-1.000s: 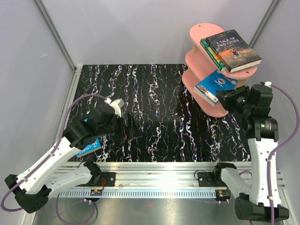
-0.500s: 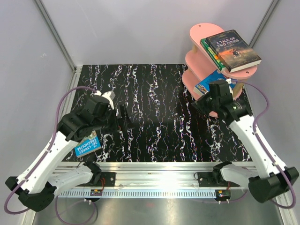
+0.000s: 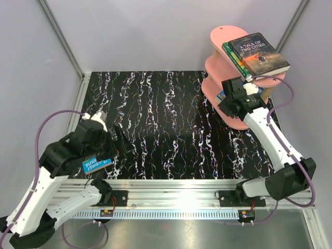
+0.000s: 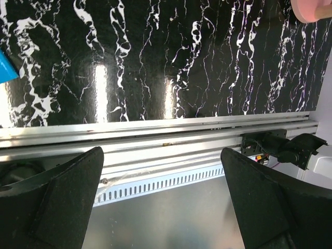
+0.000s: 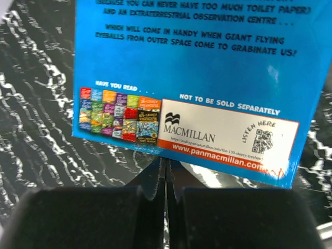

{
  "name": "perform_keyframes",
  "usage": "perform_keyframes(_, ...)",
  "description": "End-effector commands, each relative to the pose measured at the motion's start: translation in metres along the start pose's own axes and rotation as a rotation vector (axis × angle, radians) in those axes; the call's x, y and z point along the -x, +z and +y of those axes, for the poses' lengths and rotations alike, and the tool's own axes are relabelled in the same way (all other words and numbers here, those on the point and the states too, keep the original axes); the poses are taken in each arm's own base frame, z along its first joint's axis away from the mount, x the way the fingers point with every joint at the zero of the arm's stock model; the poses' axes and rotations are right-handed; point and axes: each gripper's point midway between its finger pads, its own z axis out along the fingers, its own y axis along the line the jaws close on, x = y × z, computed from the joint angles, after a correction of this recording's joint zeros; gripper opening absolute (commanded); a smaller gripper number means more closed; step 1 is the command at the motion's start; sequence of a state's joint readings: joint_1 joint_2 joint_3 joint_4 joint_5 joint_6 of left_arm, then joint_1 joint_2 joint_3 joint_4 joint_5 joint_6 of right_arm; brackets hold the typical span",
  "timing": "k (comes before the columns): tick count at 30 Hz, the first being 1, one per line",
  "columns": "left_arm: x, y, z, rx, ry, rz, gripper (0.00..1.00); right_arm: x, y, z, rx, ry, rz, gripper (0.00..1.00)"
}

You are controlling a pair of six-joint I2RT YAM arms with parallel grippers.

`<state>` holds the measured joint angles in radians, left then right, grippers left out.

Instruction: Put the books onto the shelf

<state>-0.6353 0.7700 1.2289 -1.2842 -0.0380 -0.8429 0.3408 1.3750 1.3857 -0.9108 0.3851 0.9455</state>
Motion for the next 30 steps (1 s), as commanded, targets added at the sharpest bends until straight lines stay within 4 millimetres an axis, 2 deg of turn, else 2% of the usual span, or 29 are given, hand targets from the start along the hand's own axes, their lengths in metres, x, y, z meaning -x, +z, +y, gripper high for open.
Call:
perform_keyframes(1,0.005,-0.007,0.007,0.027,-0.072,-0.049,0.99,0.029,0.006,-0.015,-0.061,-0.023,-0.079,0.00)
perform_keyframes(3,0.003,-0.007,0.009,0.030,-0.096,-0.052,0.99,0.038,0.011,-0.025,-0.080,-0.018,-0.084,0.00)
perform_keyframes(6,0.001,-0.005,0.012,0.038,-0.122,-0.055,0.99,0.046,0.013,-0.022,-0.039,-0.028,-0.079,0.00)
perform_keyframes(9,0.003,-0.003,0.015,0.056,-0.133,-0.065,0.99,0.039,0.007,0.001,0.085,-0.040,-0.024,0.00)
perform_keyframes(10,0.004,-0.004,0.015,0.062,-0.136,-0.070,0.99,0.031,-0.002,0.019,0.191,-0.037,0.026,0.00)
perform_keyframes(11,0.007,-0.003,0.017,0.077,-0.137,-0.079,0.99,0.022,-0.004,0.025,0.243,-0.037,0.061,0.00)
perform_keyframes(12,0.009,-0.003,0.017,0.085,-0.140,-0.083,0.99,0.016,-0.009,0.035,0.308,-0.030,0.087,0.04)
perform_keyframes(13,0.010,-0.003,0.018,0.096,-0.140,-0.086,0.99,0.011,-0.029,0.058,0.449,-0.028,0.110,0.08)
perform_keyframes(14,0.013,-0.002,0.019,0.110,-0.146,-0.098,0.99,-0.001,-0.033,0.062,0.485,-0.028,0.139,0.13)
perform_keyframes(15,0.015,0.001,0.020,0.130,-0.148,-0.099,0.99,-0.009,-0.043,0.069,0.531,-0.040,0.162,0.26)
perform_keyframes(16,0.017,0.002,0.021,0.141,-0.152,-0.104,0.99,-0.010,-0.058,0.080,0.605,-0.050,0.151,0.33)
perform_keyframes(17,0.019,0.005,0.023,0.163,-0.158,-0.114,0.99,-0.028,-0.068,0.087,0.656,-0.087,0.187,0.39)
perform_keyframes(18,0.021,0.008,0.026,0.187,-0.164,-0.117,0.99,-0.036,-0.075,0.093,0.691,-0.102,0.200,0.44)
perform_keyframes(19,0.020,0.010,0.032,0.224,-0.174,-0.119,0.99,-0.041,-0.093,0.105,0.787,-0.121,0.204,0.52)
perform_keyframes(20,0.021,0.011,0.045,0.300,-0.205,-0.133,0.99,-0.061,-0.101,0.109,0.830,-0.151,0.249,0.55)
perform_keyframes(22,0.023,0.018,0.065,0.426,-0.248,-0.123,0.99,-0.082,-0.112,0.121,0.898,-0.187,0.296,0.63)
perform_keyframes(23,0.022,0.018,0.076,0.490,-0.254,-0.112,0.99,-0.102,-0.118,0.124,0.932,-0.221,0.345,0.69)
perform_keyframes(24,0.024,0.020,0.084,0.532,-0.264,-0.104,0.99,-0.111,-0.120,0.129,0.953,-0.236,0.374,0.73)
perform_keyframes(25,0.027,0.025,0.101,0.616,-0.313,-0.091,0.99,-0.126,-0.119,0.137,0.990,-0.252,0.429,0.77)
perform_keyframes(26,0.031,0.028,0.107,0.629,-0.305,-0.073,0.99,-0.138,-0.120,0.142,1.011,-0.258,0.481,0.86)
perform_keyframes(27,0.034,0.030,0.115,0.656,-0.332,-0.066,0.99,-0.153,-0.125,0.146,1.041,-0.279,0.552,0.89)
perform_keyframes(28,0.041,0.030,0.134,0.702,-0.421,-0.082,0.99,-0.170,-0.112,0.151,1.025,-0.292,0.605,0.91)
perform_keyframes(30,0.050,0.041,0.150,0.688,-0.467,-0.075,0.99,-0.184,-0.113,0.163,1.052,-0.325,0.662,0.97)
